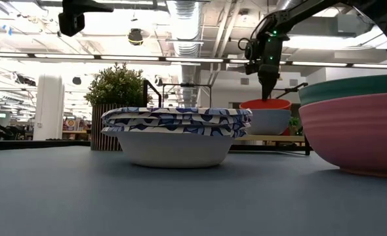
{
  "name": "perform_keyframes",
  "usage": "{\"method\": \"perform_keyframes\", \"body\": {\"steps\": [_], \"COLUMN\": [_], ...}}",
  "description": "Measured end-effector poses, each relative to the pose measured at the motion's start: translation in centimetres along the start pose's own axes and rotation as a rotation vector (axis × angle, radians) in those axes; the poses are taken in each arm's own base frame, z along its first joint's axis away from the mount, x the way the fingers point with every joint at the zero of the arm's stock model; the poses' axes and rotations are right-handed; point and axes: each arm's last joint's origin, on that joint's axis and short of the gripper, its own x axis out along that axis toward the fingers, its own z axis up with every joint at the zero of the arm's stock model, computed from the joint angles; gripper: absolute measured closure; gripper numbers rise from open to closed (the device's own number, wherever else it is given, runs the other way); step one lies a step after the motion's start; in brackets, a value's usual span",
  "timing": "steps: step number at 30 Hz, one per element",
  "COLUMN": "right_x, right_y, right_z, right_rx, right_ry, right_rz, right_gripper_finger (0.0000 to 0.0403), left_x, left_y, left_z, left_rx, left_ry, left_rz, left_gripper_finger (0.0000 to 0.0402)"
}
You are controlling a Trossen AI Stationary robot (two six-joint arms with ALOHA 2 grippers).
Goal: Place and stack bowls onto a shelf
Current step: Stack the orange bowl on top of the blue bowl on the shelf
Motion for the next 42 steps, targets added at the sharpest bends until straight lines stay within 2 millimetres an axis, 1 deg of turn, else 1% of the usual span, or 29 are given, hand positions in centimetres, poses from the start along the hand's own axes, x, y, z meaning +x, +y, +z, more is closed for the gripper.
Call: {"method": "perform_keyframes", "body": {"steps": [9,11,14,16,18,21,22,23,26,33,38,42], "right_x": [-0.1,-0.4,-1.6,-2.5,-3.3,-3.7,-3.6,-3.4,-2.7,0.0,0.0,0.0], "right_y": [0.1,0.2,0.5,0.6,0.8,0.7,0.7,0.7,0.5,0.1,-0.2,-0.2], "right_z": [0.2,0.2,0.1,0.0,-0.1,-0.2,-0.2,-0.2,-0.1,0.1,0.2,0.1], "right_rx": [-0.002,-0.005,-0.011,-0.012,-0.014,-0.013,-0.012,-0.011,0.006,0.016,0.02,0.028], "right_ry": [-0.012,-0.018,-0.047,-0.072,-0.101,-0.11,-0.104,-0.097,-0.08,0.007,-0.007,0.008], "right_rz": [0.0,-0.012,-0.043,-0.066,-0.087,-0.096,-0.092,-0.088,-0.074,-0.016,-0.043,-0.043], "right_gripper_finger": [0.0302,0.0294,0.0291,0.0298,0.0316,0.0371,0.0383,0.0386,0.038,0.0386,0.0377,0.038], "left_x": [0.0,0.0,0.0,0.0,0.0,0.0,0.0,0.0,0.0,0.0,0.0,0.0], "left_y": [0.0,0.0,0.0,0.0,0.0,0.0,0.0,0.0,0.0,0.0,0.0,0.0], "left_z": [0.0,0.0,0.0,0.0,0.0,0.0,0.0,0.0,0.0,0.0,0.0,0.0], "left_rx": [-0.004,-0.005,-0.005,-0.006,-0.006,-0.004,-0.004,-0.004,-0.004,-0.006,-0.007,-0.006], "left_ry": [0.0,0.0,0.0,0.0,0.0,0.0,-0.001,-0.001,-0.001,-0.001,-0.001,-0.002], "left_rz": [0.0,-0.001,-0.001,0.0,-0.001,0.0,0.0,0.001,0.001,0.002,0.003,0.003], "left_gripper_finger": [0.0289,0.0289,0.0289,0.0289,0.0289,0.0289,0.0289,0.0289,0.0289,0.0289,0.0289,0.0289]}}
